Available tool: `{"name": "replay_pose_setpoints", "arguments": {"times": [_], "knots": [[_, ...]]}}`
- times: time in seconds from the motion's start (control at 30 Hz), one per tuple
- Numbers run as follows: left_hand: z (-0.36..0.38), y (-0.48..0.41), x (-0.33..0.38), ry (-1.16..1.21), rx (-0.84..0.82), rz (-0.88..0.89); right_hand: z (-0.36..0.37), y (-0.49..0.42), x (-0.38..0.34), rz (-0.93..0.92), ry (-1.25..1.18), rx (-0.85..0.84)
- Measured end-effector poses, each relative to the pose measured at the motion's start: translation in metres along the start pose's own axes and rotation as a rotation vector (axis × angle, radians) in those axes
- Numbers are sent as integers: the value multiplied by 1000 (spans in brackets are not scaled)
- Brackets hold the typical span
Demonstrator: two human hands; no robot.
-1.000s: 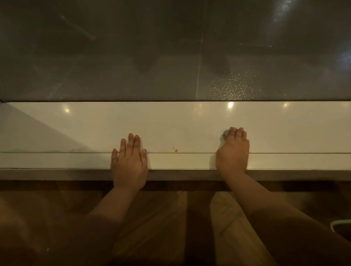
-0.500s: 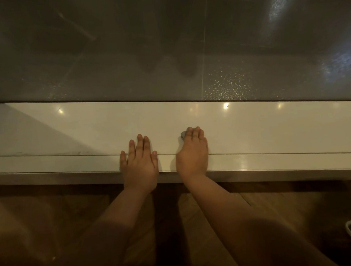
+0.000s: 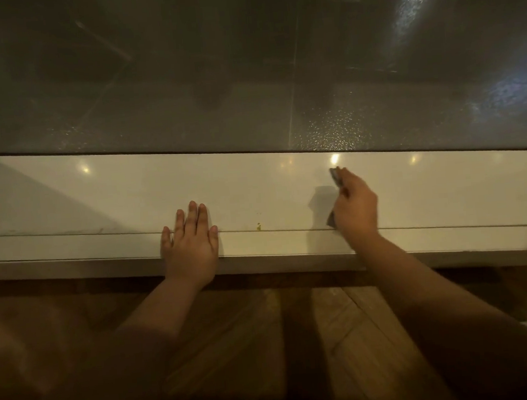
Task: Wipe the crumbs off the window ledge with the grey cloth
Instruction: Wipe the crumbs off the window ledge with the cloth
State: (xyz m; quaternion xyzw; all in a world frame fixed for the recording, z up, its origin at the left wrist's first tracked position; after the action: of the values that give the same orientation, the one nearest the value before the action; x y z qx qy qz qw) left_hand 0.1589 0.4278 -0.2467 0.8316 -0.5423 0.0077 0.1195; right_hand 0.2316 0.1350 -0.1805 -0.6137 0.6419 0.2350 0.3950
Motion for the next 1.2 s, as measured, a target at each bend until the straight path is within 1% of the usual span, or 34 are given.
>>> {"name": "replay_pose_setpoints", "arguments": {"times": [0.1,0.13,0.23,0.3,0.43,0.53,0.63,0.77,0.9,1.0,1.1,1.2], "knots": [[0,0,0,9,-3,-1,-39,-16,35,-92,259,-8],[-1,0,0,10,0,1,-53,-19,47,-96,348,-26],[-2,1,1,30,11,7,-96,-19,85,-39,537,-75],[-1,0,1,28,15,7,-115,-14,101,9,592,-79],[0,0,1,21,29,2,-111,-11,108,37,586,-51],[0,-1,1,1,53,10,-90,-13,102,-4,567,-12],[1,-1,1,-1,45,9,-55,-12,82,-82,522,-12],[-1,0,1,15,27,2,0,1,43,-175,433,-47],[-1,1,2,14,11,6,47,14,14,-227,376,-116],[-1,0,1,5,-6,2,68,20,-1,-240,370,-135],[0,-1,1,5,-25,0,87,26,-14,-250,387,-196],[0,-1,1,11,-41,1,103,33,-30,-265,349,-226]]}}
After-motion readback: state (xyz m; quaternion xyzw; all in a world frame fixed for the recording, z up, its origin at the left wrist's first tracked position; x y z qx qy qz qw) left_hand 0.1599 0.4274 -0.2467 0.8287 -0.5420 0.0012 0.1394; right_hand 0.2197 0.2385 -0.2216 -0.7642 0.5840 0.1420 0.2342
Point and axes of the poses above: each hand's wrist, its own y-axis away from the middle knuckle, its own z-axis out of the palm, x = y × z, the point moved 9 cm from there along -y, towards the middle knuckle, and after that the axes turned 10 degrees about -z, right-handed, at the moved point
